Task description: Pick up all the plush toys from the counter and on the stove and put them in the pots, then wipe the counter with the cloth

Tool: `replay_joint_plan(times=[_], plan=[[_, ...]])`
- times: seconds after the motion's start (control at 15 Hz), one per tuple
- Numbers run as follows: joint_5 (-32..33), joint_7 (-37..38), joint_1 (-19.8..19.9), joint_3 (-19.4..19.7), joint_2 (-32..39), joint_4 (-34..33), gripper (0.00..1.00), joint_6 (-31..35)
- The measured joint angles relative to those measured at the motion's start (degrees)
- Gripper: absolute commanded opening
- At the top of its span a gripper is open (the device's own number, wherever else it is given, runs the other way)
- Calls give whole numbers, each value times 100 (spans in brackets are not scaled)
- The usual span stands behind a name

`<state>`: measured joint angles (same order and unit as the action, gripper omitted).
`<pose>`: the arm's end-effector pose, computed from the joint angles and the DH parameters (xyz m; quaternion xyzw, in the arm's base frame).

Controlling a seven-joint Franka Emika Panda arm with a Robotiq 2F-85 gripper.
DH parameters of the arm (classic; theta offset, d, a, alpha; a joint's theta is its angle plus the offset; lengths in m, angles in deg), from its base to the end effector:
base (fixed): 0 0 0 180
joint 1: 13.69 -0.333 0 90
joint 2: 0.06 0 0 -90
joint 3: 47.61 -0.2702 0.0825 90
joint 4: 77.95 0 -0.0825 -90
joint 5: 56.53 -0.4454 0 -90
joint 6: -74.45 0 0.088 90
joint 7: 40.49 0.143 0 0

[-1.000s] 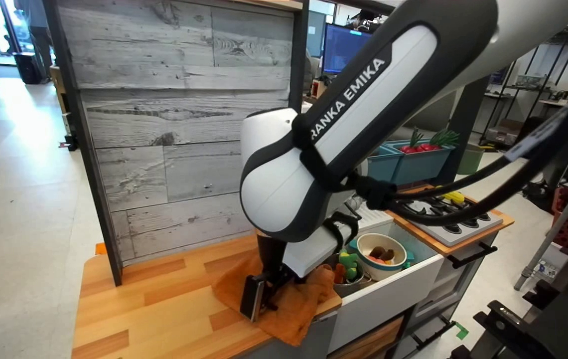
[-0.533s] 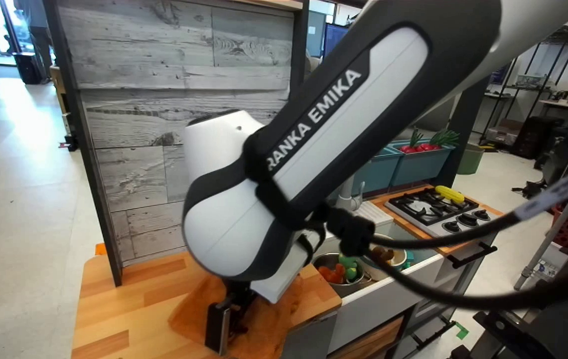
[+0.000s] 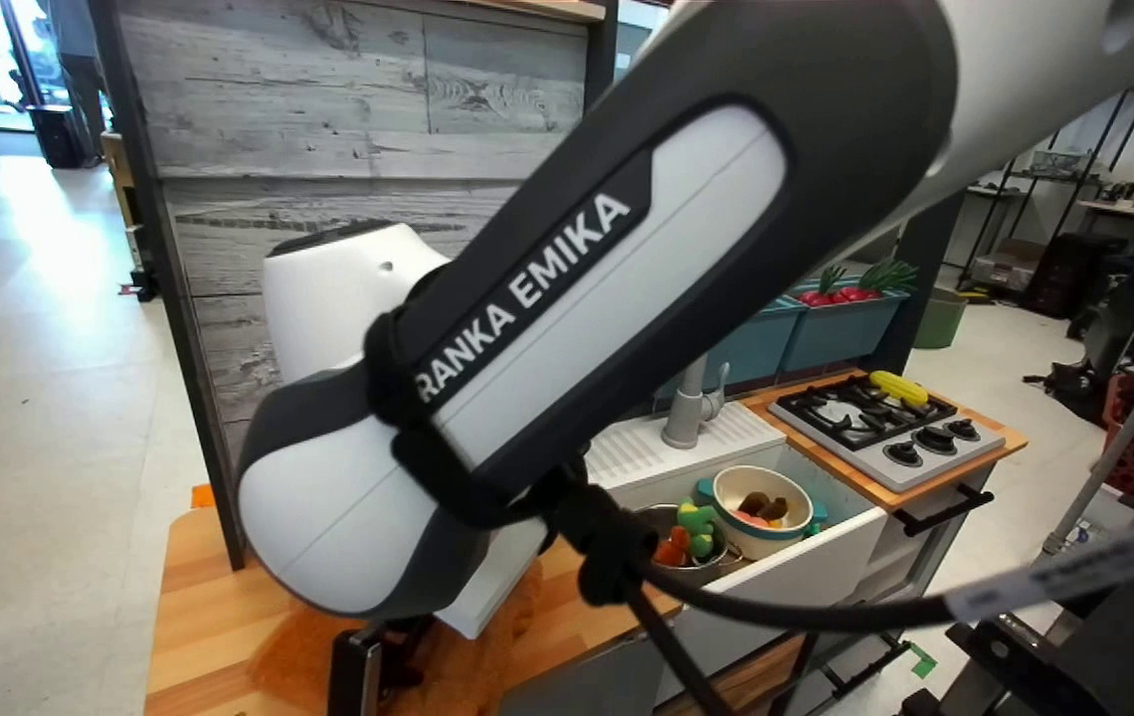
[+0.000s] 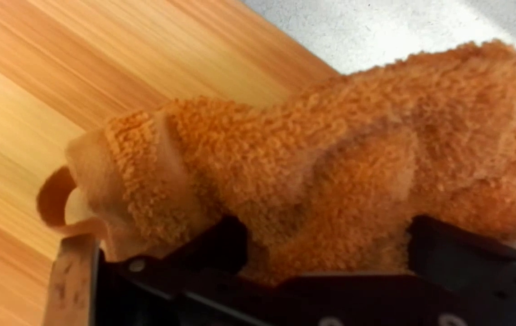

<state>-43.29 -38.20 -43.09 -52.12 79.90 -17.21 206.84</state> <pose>0.5865 0.3719 -0.1460 0.9430 0.3232 -0.0543 0.0584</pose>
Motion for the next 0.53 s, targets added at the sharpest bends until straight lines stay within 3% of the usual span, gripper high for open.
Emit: replay_joint_plan(times=[0.53], plan=[[-134,849,705,452,-764,1464,100,-9]])
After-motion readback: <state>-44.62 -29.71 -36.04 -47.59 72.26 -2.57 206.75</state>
